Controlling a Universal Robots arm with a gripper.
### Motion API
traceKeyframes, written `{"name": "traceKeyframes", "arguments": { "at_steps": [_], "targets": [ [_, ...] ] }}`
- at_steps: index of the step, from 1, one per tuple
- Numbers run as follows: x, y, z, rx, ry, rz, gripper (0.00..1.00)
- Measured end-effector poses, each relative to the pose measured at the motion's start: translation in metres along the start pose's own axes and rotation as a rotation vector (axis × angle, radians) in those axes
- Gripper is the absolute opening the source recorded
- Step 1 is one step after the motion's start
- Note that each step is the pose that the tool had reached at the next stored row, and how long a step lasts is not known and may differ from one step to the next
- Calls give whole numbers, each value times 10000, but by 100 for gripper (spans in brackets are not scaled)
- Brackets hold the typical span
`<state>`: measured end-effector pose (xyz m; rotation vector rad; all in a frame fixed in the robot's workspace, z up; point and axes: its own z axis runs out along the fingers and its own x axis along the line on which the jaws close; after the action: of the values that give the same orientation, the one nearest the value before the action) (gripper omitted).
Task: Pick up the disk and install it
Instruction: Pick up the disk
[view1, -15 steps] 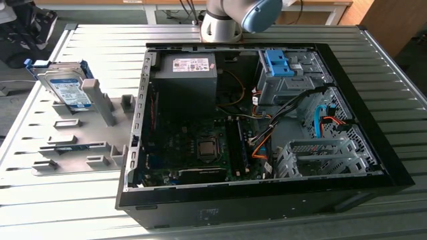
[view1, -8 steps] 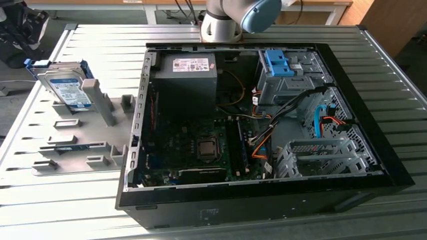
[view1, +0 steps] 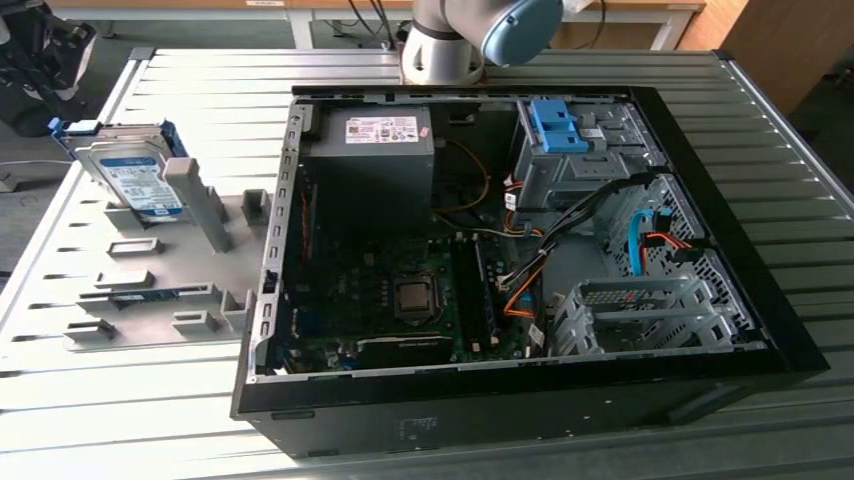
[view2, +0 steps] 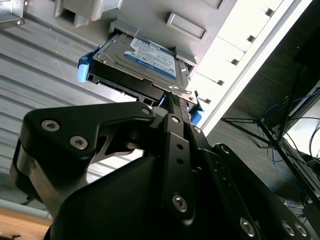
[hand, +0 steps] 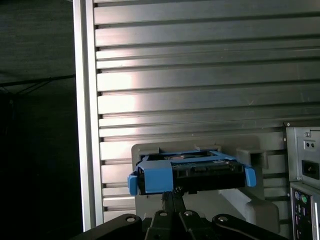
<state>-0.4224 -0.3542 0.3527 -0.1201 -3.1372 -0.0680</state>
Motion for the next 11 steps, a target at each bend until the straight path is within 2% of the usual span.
{"name": "traceKeyframes", "arguments": {
  "at_steps": [6, 11],
  "targets": [
    [4, 0, 2, 0, 2, -32, 11],
    [4, 0, 7, 2, 37, -855, 11]
  ]
}}
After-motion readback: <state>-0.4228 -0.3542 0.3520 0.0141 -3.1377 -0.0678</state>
